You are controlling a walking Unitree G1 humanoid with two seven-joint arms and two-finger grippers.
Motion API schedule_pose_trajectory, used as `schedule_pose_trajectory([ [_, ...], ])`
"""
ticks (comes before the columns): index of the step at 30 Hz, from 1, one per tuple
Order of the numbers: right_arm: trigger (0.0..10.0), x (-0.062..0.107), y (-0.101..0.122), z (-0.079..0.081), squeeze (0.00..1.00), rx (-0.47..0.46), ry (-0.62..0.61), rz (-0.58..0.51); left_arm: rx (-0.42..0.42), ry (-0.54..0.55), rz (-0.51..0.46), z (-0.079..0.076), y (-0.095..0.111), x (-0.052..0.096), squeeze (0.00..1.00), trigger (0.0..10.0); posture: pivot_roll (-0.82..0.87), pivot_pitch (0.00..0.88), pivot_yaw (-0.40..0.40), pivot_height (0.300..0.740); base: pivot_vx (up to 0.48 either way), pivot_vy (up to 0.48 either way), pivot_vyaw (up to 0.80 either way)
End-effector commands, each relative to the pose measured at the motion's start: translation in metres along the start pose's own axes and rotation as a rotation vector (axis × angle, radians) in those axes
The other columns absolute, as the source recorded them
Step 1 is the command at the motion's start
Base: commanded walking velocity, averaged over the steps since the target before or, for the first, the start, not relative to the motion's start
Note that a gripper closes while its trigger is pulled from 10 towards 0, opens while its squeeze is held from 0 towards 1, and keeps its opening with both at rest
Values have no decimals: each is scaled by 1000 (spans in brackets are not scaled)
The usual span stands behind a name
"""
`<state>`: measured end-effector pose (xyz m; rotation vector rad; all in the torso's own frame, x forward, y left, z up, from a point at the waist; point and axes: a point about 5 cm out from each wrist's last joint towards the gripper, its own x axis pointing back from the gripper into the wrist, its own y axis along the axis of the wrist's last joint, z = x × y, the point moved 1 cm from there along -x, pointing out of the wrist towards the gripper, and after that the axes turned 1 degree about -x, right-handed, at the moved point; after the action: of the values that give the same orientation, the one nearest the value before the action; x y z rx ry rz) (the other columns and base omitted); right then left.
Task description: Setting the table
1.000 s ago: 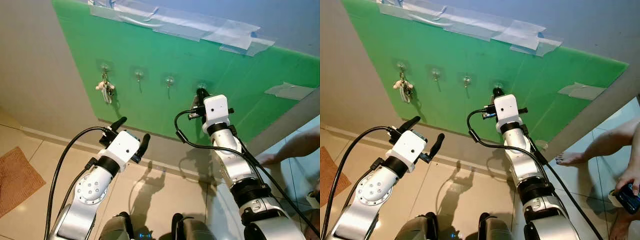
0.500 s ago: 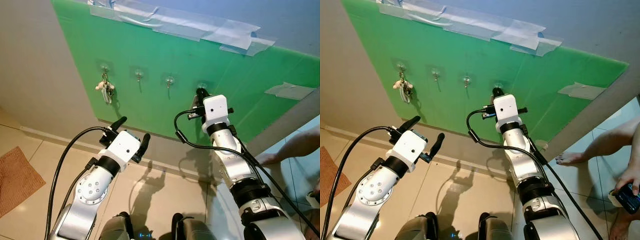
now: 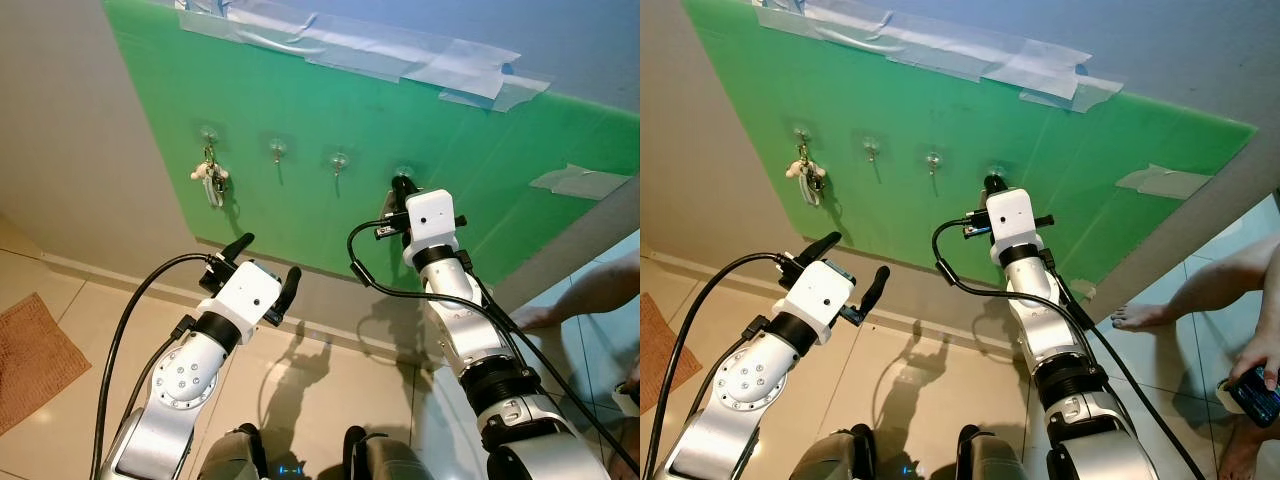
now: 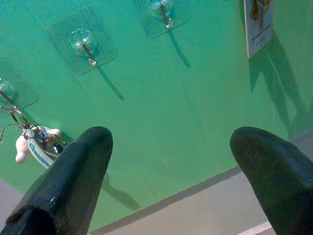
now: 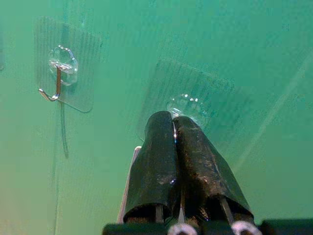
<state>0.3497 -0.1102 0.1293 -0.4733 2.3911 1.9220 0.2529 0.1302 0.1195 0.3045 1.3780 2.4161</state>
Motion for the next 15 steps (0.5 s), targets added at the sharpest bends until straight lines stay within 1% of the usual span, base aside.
schedule_pose_trajectory([
  [1,10000,-3,5,2,16,-6,16,-19,-4,-7,-13,-4,2,0,0,10000,35,199,-70,740,0,0,0],
  [2,10000,-3,4,2,1000,-10,19,-18,-3,-6,-13,-4,2,0,0,10000,34,198,-71,740,0,0,0],
  [4,10000,-2,4,3,1000,-24,26,-15,-3,-6,-14,-4,2,0,0,10000,35,197,-70,740,0,0,0],
  [15,10000,-2,2,1,1000,-12,19,-6,-6,-5,-15,-4,2,1,0,10000,38,194,-72,740,0,0,0],
])
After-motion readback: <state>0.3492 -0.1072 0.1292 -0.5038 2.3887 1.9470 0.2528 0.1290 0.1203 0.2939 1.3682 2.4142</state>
